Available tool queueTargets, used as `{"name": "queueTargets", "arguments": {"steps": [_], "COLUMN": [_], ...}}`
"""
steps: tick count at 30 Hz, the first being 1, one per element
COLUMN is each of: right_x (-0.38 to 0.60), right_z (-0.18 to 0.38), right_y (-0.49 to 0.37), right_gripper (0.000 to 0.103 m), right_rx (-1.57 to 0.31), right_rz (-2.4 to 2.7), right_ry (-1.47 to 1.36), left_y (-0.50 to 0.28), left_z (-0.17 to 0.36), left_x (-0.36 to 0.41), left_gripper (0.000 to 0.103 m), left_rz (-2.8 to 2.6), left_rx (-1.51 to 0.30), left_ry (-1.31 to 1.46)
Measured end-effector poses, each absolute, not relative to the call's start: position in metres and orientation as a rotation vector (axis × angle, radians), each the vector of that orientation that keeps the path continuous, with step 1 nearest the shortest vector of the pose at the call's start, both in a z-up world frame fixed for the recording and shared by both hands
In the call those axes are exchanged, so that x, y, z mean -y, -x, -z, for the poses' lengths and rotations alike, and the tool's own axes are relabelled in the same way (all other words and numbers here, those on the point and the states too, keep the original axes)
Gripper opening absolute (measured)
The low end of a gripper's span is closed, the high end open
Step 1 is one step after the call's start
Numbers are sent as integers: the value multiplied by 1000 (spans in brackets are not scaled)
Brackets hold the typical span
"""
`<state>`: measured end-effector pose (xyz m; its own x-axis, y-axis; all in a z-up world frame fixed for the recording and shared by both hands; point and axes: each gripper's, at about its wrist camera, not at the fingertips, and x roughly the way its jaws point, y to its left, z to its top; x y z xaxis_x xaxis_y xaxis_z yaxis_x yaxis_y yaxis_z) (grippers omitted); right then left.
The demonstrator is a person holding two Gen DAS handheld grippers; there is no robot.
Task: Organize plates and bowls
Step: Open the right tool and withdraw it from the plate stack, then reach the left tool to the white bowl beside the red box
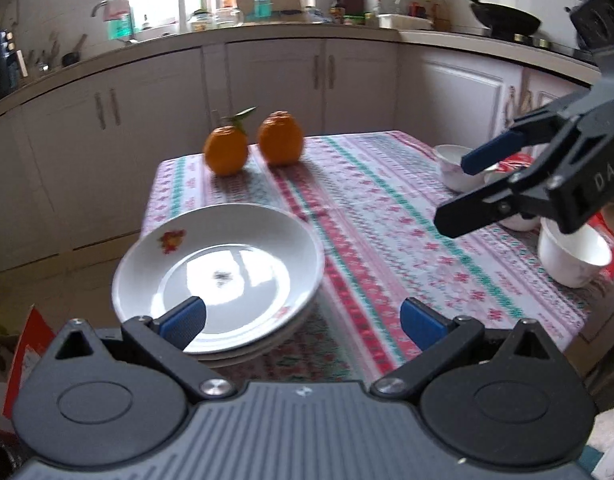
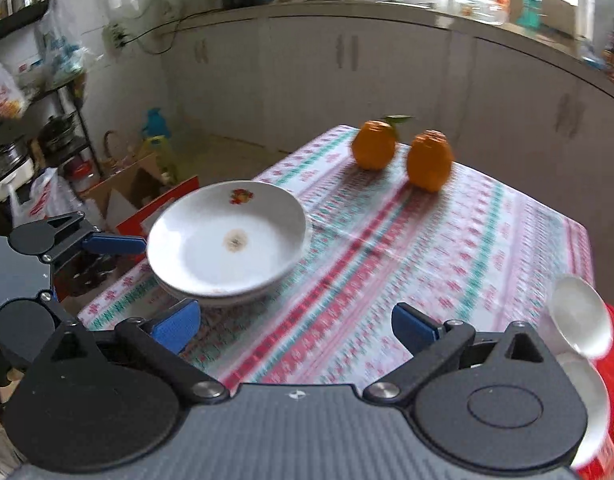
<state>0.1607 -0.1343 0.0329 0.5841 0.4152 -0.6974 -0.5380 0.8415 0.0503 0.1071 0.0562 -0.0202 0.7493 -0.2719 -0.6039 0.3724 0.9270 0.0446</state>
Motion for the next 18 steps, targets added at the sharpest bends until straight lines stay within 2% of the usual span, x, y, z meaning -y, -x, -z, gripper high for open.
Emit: {"name": "queueTargets", "arguments": {"steps": [18], "right_x": [238], "right_z": [-7], "right_y": [-85], "right_gripper": [103], "right_rx": [-676], "right_rz": [-216], "right_ry": [168], "left_y": [-100], "left_z": [26], "left_x": [45], "left_gripper": [103], "left_rz": [550], "left_rx": [-656], "left_ry": [-212]}}
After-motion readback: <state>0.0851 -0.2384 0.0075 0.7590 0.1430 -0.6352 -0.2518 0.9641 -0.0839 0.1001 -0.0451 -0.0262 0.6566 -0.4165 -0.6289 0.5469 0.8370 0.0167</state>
